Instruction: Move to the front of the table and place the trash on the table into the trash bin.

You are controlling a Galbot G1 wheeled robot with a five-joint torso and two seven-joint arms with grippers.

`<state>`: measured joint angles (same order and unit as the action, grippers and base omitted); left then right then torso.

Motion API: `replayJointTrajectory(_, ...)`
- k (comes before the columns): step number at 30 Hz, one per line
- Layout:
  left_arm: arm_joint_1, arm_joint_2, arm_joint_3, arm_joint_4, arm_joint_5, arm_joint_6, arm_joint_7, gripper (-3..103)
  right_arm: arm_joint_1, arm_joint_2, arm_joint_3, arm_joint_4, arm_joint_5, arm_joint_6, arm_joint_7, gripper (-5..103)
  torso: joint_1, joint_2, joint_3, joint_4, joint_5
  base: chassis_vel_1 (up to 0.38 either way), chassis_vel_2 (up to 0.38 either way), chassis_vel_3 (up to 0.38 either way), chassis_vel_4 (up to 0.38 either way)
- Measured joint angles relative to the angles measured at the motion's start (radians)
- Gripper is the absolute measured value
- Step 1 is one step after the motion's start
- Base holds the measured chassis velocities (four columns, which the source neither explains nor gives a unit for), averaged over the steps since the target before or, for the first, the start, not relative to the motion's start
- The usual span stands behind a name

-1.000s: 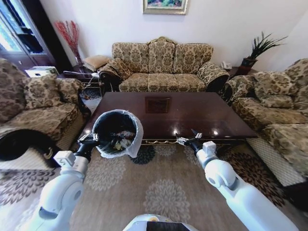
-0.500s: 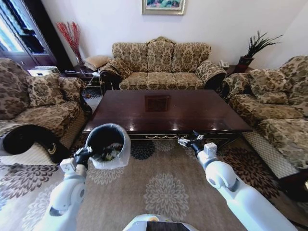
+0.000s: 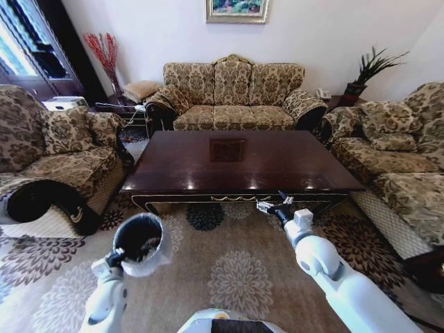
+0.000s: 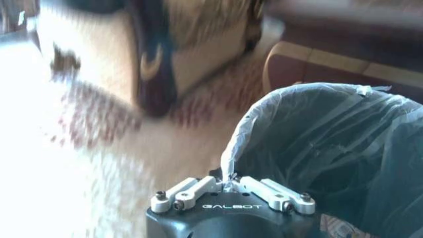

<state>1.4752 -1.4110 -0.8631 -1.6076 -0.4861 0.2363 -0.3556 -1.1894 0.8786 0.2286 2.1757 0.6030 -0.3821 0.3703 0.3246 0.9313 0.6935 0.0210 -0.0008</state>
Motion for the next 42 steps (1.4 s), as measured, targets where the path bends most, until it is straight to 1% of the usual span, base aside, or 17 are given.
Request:
replayJointTrajectory(5, -0.068, 0.03, 0.01, 0.192, -0.005, -0.071, 0.001, 2, -0.032, 0.002, 0.018, 0.008, -0.008, 0.009, -0.008, 100, 0.0, 0.0, 0.0, 0.0005, 0.0013, 0.0, 0.0, 0.0, 0.0)
replayJointTrajectory(7, -0.123, 0.069, 0.035, 0.34, -0.044, -0.135, 0.023, 2, -0.063, 0.004, 0.035, 0.011, -0.021, 0.018, -0.017, 100, 0.0, 0.0, 0.0, -0.0002, 0.0004, 0.0, 0.0, 0.0, 0.0)
replayJointTrajectory(8, -0.123, 0.069, 0.035, 0.34, -0.044, -0.135, 0.023, 2, -0.063, 0.004, 0.035, 0.011, -0.021, 0.018, -0.017, 100, 0.0, 0.0, 0.0, -0.0002, 0.0004, 0.0, 0.0, 0.0, 0.0)
replayJointTrajectory(11, -0.208, 0.112, 0.05, 0.539, -0.058, -0.239, 0.073, 1, -0.09, 0.006, 0.051, 0.016, -0.032, 0.024, -0.023, 100, 0.0, 0.0, 0.0, 0.0002, 0.0002, 0.0, 0.0, 0.0, 0.0)
replayJointTrajectory(13, -0.264, 0.132, 0.06, 0.649, -0.077, -0.278, 0.105, 1, -0.104, 0.01, 0.062, 0.021, -0.035, 0.026, -0.023, 100, 0.0, 0.0, 0.0, 0.0006, 0.0018, 0.0, 0.0, 0.0, 0.0)
replayJointTrajectory(14, -0.264, 0.132, 0.06, 0.649, -0.077, -0.278, 0.105, 1, -0.104, 0.01, 0.062, 0.021, -0.035, 0.026, -0.023, 100, 0.0, 0.0, 0.0, 0.0006, 0.0018, 0.0, 0.0, 0.0, 0.0)
replayJointTrajectory(16, -0.33, 0.143, 0.074, 0.76, -0.1, -0.314, 0.148, 1, -0.123, 0.017, 0.074, 0.023, -0.043, 0.03, -0.023, 100, 0.0, 0.0, 0.0, 0.0003, -0.0001, 0.0, 0.0, 0.0, 0.0)
replayJointTrajectory(21, -0.448, 0.15, 0.083, 0.924, -0.092, -0.351, 0.243, 1, -0.154, 0.035, 0.089, 0.015, -0.064, 0.041, -0.027, 100, 0.0, 0.0, 0.0, -0.0003, 0.0014, 0.0, 0.0, 0.0, 0.0)
replayJointTrajectory(24, -0.481, 0.144, 0.084, 0.961, -0.09, -0.333, 0.262, 1, -0.162, 0.043, 0.095, 0.009, -0.069, 0.044, -0.028, 100, 0.0, 0.0, 0.0, -0.0003, 0.0005, 0.0, 0.0, 0.0, 0.0)
replayJointTrajectory(31, -0.497, 0.131, 0.079, 0.972, -0.058, -0.297, 0.252, -1, -0.161, 0.051, 0.096, -0.004, -0.072, 0.051, -0.031, 100, 0.0, 0.0, 0.0, 0.0001, 0.001, 0.0, 0.0, 0.0, 0.0)
replayJointTrajectory(32, -0.496, 0.131, 0.078, 0.972, -0.057, -0.291, 0.251, 4, -0.159, 0.051, 0.095, -0.006, -0.072, 0.052, -0.034, 100, 0.0, 0.0, 0.0, 0.0001, 0.0009, 0.0, 0.0, 0.0, 0.0)
replayJointTrajectory(33, -0.496, 0.131, 0.078, 0.972, -0.057, -0.291, 0.251, 4, -0.159, 0.051, 0.095, -0.006, -0.072, 0.052, -0.034, 100, 0.0, 0.0, 0.0, 0.0001, 0.0009, 0.0, 0.0, 0.0, 0.0)
replayJointTrajectory(35, -0.495, 0.132, 0.075, 0.974, -0.055, -0.288, 0.244, 15, -0.152, 0.051, 0.091, -0.011, -0.072, 0.053, -0.036, 100, 0.0, 0.0, 0.0, 0.0006, 0.0019, 0.0, 0.0, 0.0, 0.0)
replayJointTrajectory(37, -0.493, 0.131, 0.075, 0.973, -0.052, -0.289, 0.244, 15, -0.148, 0.05, 0.088, -0.012, -0.072, 0.054, -0.036, 100, 0.0, 0.0, 0.0, 0.001, 0.0022, 0.0, 0.0, 0.0, 0.0)
replayJointTrajectory(38, -0.489, 0.13, 0.071, 0.969, -0.039, -0.294, 0.248, 20, -0.142, 0.049, 0.085, -0.013, -0.071, 0.054, -0.036, 100, 0.0, 0.0, 0.0, 0.0004, 0.0004, 0.0, 0.0, 0.0, 0.0)
replayJointTrajectory(41, -0.463, 0.127, 0.063, 0.929, -0.023, -0.322, 0.241, 36, -0.132, 0.045, 0.081, -0.011, -0.067, 0.054, -0.037, 100, 0.0, 0.0, 0.0, -0.0002, 0.001, 0.0, 0.0, 0.0, 0.0)
replayJointTrajectory(42, -0.463, 0.127, 0.063, 0.929, -0.023, -0.322, 0.241, 36, -0.132, 0.045, 0.081, -0.011, -0.067, 0.054, -0.037, 100, 0.0, 0.0, 0.0, -0.0002, 0.001, 0.0, 0.0, 0.0, 0.0)
